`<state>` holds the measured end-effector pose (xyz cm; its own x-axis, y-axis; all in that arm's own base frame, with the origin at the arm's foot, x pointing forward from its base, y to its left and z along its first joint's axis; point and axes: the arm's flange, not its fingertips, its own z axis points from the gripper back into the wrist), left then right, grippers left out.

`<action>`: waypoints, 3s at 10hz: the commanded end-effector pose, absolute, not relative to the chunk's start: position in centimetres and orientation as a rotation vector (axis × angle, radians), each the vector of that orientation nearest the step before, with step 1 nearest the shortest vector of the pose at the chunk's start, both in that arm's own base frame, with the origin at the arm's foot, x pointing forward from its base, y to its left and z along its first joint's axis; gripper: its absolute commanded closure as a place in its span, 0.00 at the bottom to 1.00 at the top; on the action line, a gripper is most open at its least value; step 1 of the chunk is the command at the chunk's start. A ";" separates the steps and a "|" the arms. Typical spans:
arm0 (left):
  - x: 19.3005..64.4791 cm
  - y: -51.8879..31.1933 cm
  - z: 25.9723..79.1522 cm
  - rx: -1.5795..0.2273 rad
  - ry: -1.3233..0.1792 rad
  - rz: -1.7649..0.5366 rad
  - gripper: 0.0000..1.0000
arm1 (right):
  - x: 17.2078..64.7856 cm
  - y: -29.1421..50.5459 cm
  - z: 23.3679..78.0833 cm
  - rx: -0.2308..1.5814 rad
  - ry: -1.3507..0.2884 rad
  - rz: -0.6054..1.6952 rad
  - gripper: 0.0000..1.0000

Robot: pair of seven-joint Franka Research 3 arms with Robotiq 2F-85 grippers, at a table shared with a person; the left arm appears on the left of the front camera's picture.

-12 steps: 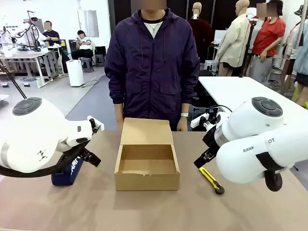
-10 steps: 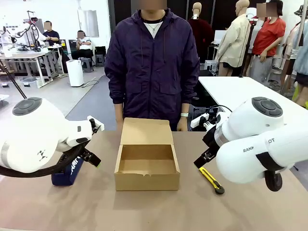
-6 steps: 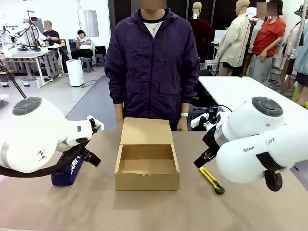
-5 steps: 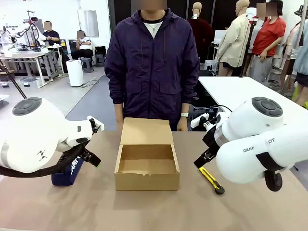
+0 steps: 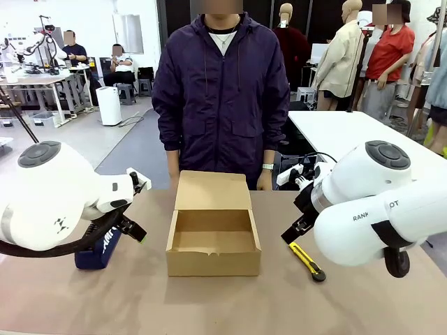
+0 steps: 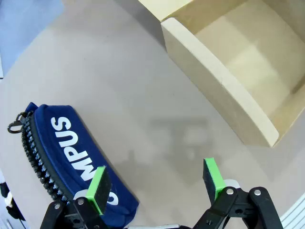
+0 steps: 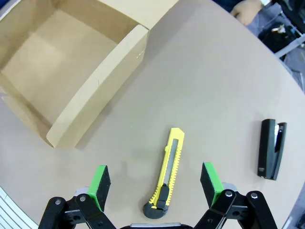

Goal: Pack the items into the box.
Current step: Pick up the item indicated by the person and place it inside the Mailer Box.

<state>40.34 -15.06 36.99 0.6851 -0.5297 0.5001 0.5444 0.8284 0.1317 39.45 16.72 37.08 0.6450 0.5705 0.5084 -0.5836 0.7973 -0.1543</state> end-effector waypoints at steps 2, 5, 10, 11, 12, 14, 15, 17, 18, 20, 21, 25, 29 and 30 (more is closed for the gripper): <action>39.8 -14.8 40.6 -0.183 -0.522 -0.620 0.00 | 39.5 16.5 40.2 0.154 -0.530 0.661 0.00; 38.5 -11.7 51.7 -0.585 -0.350 -0.367 0.00 | 36.7 12.8 52.9 0.493 -0.562 0.265 0.00; 30.1 13.2 59.5 -1.060 -0.698 0.211 0.00 | 27.5 -9.2 58.1 1.059 -0.786 -0.352 0.00; 28.2 16.6 57.4 -1.091 -0.725 0.333 0.00 | 25.7 -12.6 56.1 1.116 -0.838 -0.453 0.00; 26.9 19.0 55.2 -1.104 -0.715 0.440 0.00 | 24.2 -14.9 54.0 1.146 -0.866 -0.553 0.00; 25.5 21.1 52.3 -1.098 -0.712 0.594 0.00 | 23.7 -16.9 51.1 1.160 -0.845 -0.637 0.00; 25.0 22.0 54.8 -1.086 -0.702 0.482 0.00 | 24.0 -16.7 50.4 1.052 -0.877 -0.629 0.00; 25.0 22.0 54.8 -1.086 -0.702 0.482 0.00 | 24.9 -21.6 55.8 1.148 -0.838 -0.651 0.00; 25.0 22.0 54.8 -1.086 -0.702 0.482 0.00 | 24.9 -21.6 55.8 1.148 -0.838 -0.651 0.00; 25.0 22.0 54.8 -1.086 -0.702 0.482 0.00 | 24.9 -21.6 55.8 1.148 -0.838 -0.651 0.00; 25.0 22.0 54.8 -1.086 -0.702 0.482 0.00 | 24.9 -21.6 55.8 1.148 -0.838 -0.651 0.00; 25.0 22.0 54.8 -1.086 -0.702 0.482 0.00 | 24.9 -21.6 55.8 1.148 -0.838 -0.651 0.00; 25.0 22.0 54.8 -1.086 -0.702 0.482 0.00 | 24.9 -21.6 55.8 1.148 -0.838 -0.651 0.00; 25.0 22.0 54.8 -1.086 -0.702 0.482 0.00 | 24.9 -21.6 55.8 1.148 -0.838 -0.651 0.00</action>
